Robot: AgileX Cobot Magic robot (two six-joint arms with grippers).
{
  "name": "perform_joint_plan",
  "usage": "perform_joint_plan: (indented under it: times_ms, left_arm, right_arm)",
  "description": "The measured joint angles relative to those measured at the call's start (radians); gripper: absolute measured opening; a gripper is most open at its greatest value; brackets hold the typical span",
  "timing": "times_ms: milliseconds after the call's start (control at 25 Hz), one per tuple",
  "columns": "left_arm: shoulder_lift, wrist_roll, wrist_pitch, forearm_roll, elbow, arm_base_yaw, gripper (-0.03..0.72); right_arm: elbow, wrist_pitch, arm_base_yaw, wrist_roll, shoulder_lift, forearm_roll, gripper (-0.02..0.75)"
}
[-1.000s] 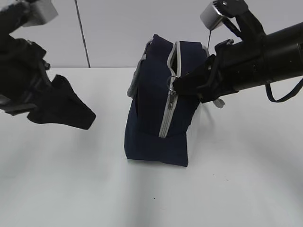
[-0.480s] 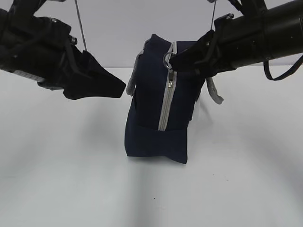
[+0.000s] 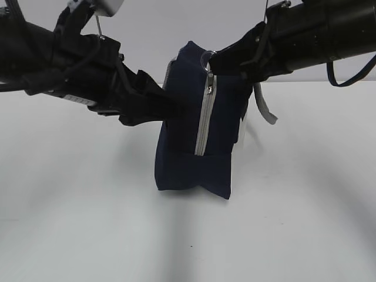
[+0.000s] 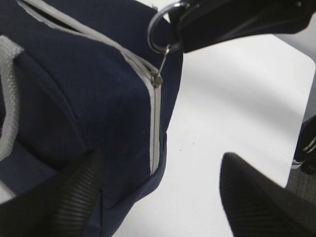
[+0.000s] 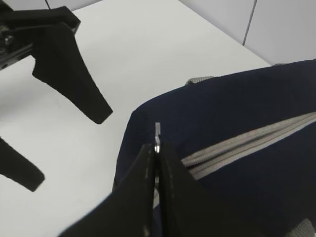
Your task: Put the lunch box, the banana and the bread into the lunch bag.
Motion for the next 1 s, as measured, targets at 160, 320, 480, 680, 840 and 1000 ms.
perform_joint_plan:
  times_ms: [160,320,480,680,840,1000]
  left_arm:
    - [0.026,0.075,-0.023,-0.092,0.000,0.000,0.509]
    - [0.064,0.104,-0.064,-0.136,0.000,0.000,0.510]
    - [0.090,0.110,-0.122,-0.168,0.000,0.000,0.511]
    - [0.092,0.156,-0.165,-0.237,0.000,0.000,0.511]
    - [0.120,0.211,-0.141,-0.307,0.000,0.000,0.504]
    - [0.144,0.218,-0.095,-0.328,0.000,0.000,0.368]
  right_arm:
    - [0.000,0.000,0.000,0.000,0.000,-0.004,-0.016]
    - [0.000,0.004,0.000,0.000,0.000,-0.007,-0.016]
    - [0.000,0.014,0.000,0.000,0.000,-0.007,-0.016]
    - [0.000,0.023,0.000,0.000,0.000,-0.007,-0.016]
    - [0.000,0.023,0.000,0.000,0.000,-0.007,-0.016]
    - [0.000,0.023,0.000,0.000,0.000,-0.007,-0.016]
